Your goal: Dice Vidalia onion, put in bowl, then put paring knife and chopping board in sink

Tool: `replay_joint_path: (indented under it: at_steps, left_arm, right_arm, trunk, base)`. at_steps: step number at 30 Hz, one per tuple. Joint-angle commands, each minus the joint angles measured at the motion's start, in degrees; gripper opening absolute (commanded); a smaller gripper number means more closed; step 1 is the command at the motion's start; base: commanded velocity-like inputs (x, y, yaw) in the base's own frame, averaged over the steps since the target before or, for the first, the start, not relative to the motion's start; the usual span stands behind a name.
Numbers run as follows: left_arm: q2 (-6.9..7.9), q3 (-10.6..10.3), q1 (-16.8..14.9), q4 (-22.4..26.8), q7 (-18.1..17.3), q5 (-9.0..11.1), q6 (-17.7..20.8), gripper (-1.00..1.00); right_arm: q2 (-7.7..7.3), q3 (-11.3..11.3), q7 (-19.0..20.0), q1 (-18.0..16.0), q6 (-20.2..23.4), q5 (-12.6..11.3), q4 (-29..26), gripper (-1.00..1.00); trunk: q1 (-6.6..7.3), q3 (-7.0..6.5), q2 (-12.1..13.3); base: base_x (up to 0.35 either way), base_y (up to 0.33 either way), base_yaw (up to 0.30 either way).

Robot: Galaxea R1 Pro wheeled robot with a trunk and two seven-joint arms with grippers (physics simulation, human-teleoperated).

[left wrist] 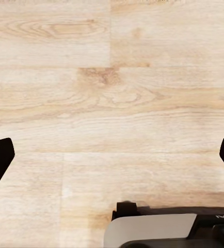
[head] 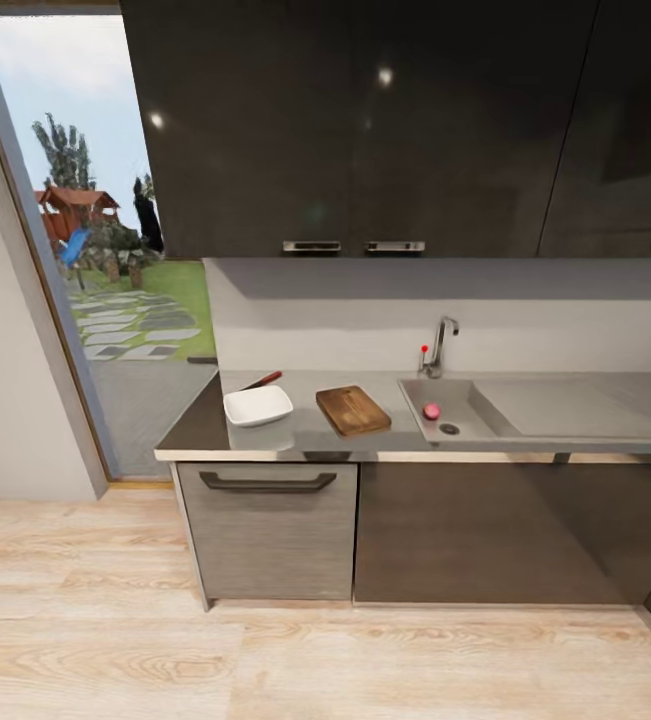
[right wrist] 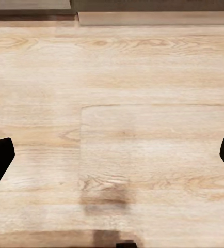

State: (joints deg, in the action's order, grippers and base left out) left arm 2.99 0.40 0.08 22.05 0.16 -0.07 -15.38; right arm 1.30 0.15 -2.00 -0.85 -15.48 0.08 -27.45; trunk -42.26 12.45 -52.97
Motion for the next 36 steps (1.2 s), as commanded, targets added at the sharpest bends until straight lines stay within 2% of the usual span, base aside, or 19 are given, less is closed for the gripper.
replay_joint_path:
  at_steps: [1,36]
  left_arm:
    - [0.0,0.04,0.01,0.07,0.02,-0.01,-0.09,1.0]
    - [0.0,0.04,0.01,0.1,0.02,0.0,-0.09,1.0]
  right_arm:
    - [0.01,0.02,-0.2,-0.03,-0.17,0.01,0.03,1.0]
    - [0.01,0.08,-0.2,-0.04,-0.17,0.01,0.03,1.0]
  trunk:
    - [0.22,-0.12,0.37]
    - [7.91,-6.4,14.41]
  base:
    - [0.0,0.0,0.0]
    - [0.0,0.0,0.0]
